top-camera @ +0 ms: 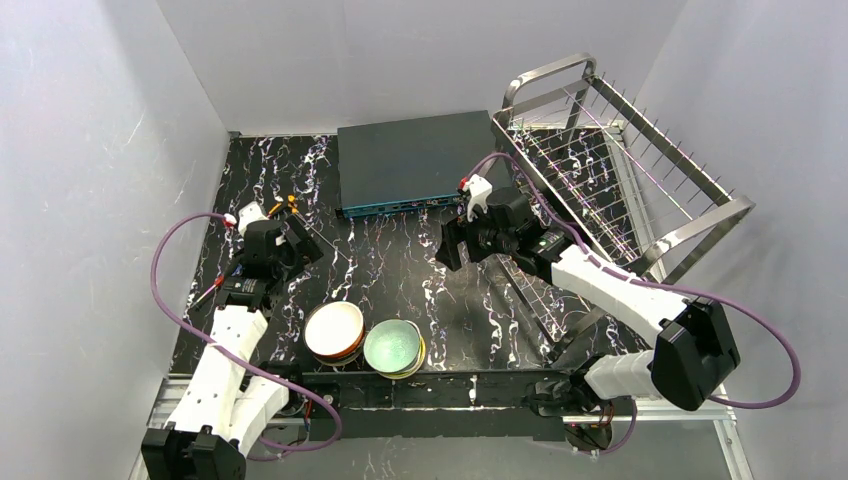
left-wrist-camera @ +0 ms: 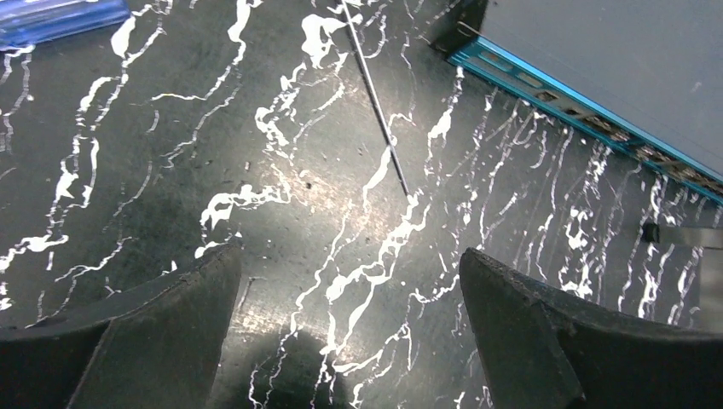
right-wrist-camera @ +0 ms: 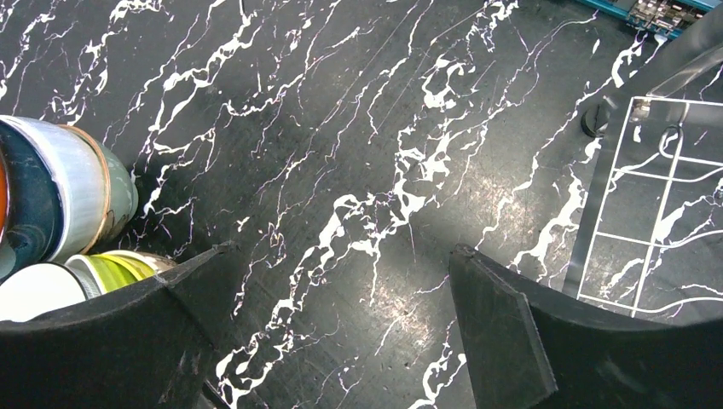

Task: Load the bowls into the dish rack
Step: Move the dish rack to the center of the board.

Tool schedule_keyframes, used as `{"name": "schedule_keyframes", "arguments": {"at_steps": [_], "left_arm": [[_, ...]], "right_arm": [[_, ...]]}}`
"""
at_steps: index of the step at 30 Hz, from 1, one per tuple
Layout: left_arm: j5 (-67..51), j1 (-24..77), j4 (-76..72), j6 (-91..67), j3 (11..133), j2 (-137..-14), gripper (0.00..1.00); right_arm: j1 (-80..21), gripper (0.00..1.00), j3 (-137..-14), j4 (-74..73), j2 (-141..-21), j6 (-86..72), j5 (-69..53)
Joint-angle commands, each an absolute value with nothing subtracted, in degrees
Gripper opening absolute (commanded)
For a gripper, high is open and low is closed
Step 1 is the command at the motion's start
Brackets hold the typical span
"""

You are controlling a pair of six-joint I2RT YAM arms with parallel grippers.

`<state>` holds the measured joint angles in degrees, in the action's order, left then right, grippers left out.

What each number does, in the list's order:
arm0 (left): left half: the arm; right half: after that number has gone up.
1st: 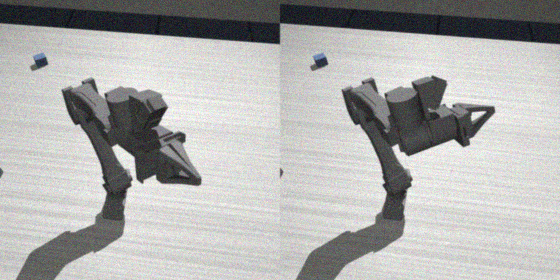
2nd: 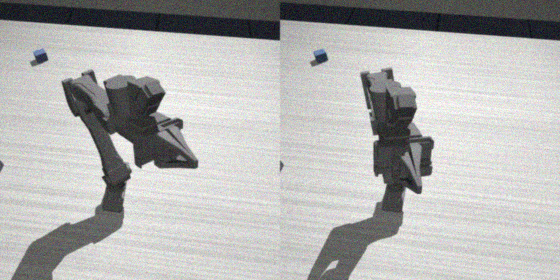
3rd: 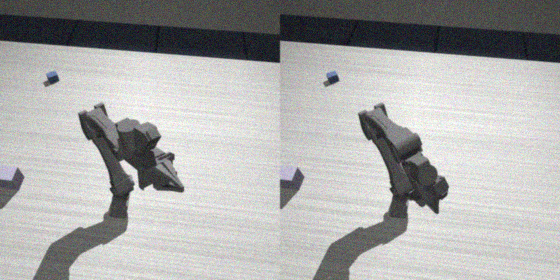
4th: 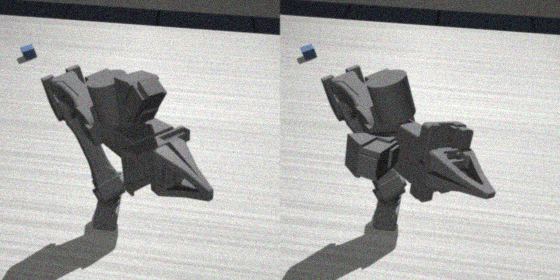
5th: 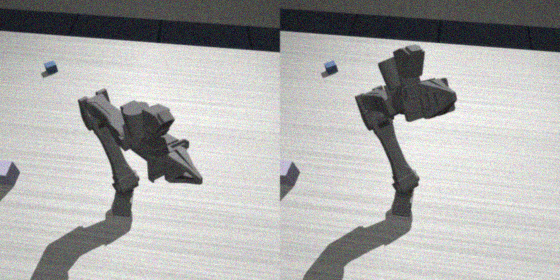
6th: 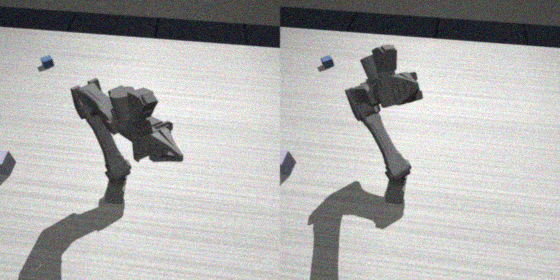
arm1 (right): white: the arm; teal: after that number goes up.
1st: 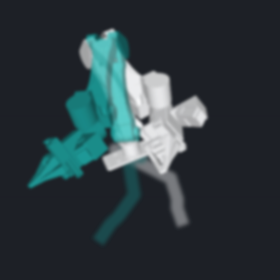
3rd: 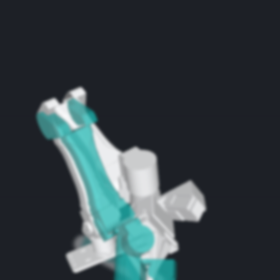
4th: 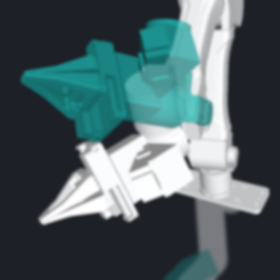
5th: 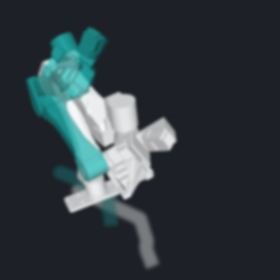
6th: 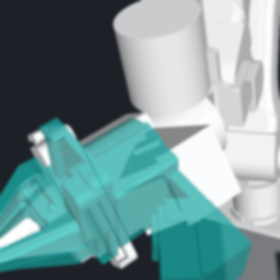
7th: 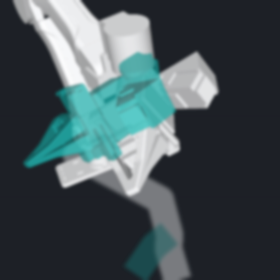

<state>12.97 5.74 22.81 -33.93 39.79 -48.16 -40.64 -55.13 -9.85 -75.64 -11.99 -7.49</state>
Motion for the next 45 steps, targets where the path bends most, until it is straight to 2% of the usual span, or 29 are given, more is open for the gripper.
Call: {"name": "schedule_keyframes", "arguments": {"at_steps": [1,13,17,25,31,37,45], "left_arm": [[7.14,5.63,23.64,-33.44,40.61,-46.49,0.98],[-16.25,5.76,12.97,-35.88,41.12,-49.83,0.98],[-20.42,7.25,11.7,-36.84,42.0,-50.41,0.98],[-19.75,13.63,12.3,-40.49,43.51,-55.28,0.97],[-20.54,14.25,6.21,-47.52,39.56,-58.44,0.97],[-21.36,18.96,-2.96,-52.45,37.19,-62.35,0.95],[-19.78,30.81,-4.51,-52.18,48.01,-77.44,0.91]], "right_arm": [[-40.16,0.99,-55.07,-6.83,-72.03,-14.41,-5.21],[-40.13,0.99,-57.82,-7.25,-71.38,-16.22,-10.92],[-40.16,0.99,-58.54,-5.8,-71.24,-16.62,-14.59],[-42.22,0.99,-64.06,-7.0,-74.98,-17.84,-20.54],[-49.09,0.99,-74.13,-12.61,-78.09,-15.27,-13.57],[-49.53,0.99,-82.23,-13.19,-76.47,-15.41,-9.29],[-49.51,0.99,-86.11,-12.37,-71.41,-15.82,-2.35]]}}
